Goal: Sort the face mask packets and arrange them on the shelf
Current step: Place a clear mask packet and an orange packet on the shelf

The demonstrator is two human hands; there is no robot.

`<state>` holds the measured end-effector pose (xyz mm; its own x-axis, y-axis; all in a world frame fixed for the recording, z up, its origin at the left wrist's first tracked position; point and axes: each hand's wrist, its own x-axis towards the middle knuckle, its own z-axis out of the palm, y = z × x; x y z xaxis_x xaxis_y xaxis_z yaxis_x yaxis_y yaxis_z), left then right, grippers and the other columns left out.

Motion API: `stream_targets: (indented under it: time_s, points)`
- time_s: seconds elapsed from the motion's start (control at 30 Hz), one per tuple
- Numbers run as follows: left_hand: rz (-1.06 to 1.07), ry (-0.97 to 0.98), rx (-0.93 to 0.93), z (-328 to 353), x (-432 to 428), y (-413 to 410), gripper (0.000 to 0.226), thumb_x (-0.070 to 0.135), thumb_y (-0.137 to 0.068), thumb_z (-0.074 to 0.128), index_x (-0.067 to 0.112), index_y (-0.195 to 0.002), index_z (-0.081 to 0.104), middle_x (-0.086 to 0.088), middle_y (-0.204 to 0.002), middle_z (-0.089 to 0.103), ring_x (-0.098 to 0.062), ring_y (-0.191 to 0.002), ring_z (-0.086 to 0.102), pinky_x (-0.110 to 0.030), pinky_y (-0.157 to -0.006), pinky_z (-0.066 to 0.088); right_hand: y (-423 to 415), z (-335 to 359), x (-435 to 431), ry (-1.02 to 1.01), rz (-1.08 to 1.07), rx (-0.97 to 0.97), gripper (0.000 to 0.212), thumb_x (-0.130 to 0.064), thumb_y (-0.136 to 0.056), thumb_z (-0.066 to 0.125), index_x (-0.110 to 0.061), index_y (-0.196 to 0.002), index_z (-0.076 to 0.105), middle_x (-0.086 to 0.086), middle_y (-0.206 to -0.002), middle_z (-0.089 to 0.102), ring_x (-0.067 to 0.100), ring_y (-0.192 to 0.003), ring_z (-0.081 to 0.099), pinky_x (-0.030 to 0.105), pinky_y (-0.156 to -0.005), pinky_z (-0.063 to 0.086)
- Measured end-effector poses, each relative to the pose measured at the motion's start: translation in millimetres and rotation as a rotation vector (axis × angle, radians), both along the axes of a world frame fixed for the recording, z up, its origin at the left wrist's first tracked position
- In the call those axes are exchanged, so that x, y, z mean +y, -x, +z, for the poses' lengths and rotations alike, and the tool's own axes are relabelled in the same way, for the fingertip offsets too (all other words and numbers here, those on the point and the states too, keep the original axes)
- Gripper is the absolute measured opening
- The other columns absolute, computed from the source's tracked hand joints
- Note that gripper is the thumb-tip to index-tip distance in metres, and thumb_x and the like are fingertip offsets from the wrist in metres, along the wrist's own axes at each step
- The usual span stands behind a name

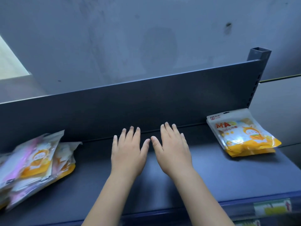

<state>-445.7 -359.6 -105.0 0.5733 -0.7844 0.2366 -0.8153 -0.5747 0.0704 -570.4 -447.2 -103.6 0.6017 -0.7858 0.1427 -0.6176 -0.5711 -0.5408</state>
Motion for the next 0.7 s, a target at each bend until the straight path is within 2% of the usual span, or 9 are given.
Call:
stream_targets:
  time_s: [0.37, 0.53, 0.7]
  points:
    - [0.121, 0.019, 0.036, 7.0, 45.8, -56.1, 0.093, 0.068, -0.089, 0.000, 0.021, -0.161, 0.037, 0.000, -0.168, 0.036, -0.023, -0.159, 0.022, -0.052, -0.126, 0.014, -60.9, 1.7, 27.8, -0.044, 0.104, 0.008, 0.069, -0.058, -0.105, 0.023, -0.021, -0.164, 0.020, -0.009, -0.173, 0.013, 0.013, -0.160, -0.001, 0.041, -0.129, 0.006]
    - [0.159, 0.038, 0.057, 14.4, 71.4, -85.3, 0.095, 0.069, -0.087, -0.001, 0.022, -0.161, 0.034, 0.003, -0.169, 0.034, -0.021, -0.159, 0.019, -0.050, -0.127, 0.010, -96.1, 1.9, 48.1, -0.036, 0.141, 0.032, 0.069, -0.057, -0.106, 0.024, -0.019, -0.163, 0.022, -0.006, -0.172, 0.016, 0.015, -0.160, 0.002, 0.043, -0.128, 0.009]
    - [0.169, 0.058, 0.084, 21.1, 114.6, -121.7, 0.077, 0.067, -0.099, 0.018, 0.024, -0.160, 0.037, 0.005, -0.169, 0.034, -0.019, -0.159, 0.018, -0.049, -0.128, 0.007, -135.6, 7.1, 96.5, -0.030, 0.177, 0.033, 0.068, -0.057, -0.106, 0.026, -0.018, -0.162, 0.025, -0.006, -0.172, 0.019, 0.016, -0.160, 0.003, 0.042, -0.128, 0.010]
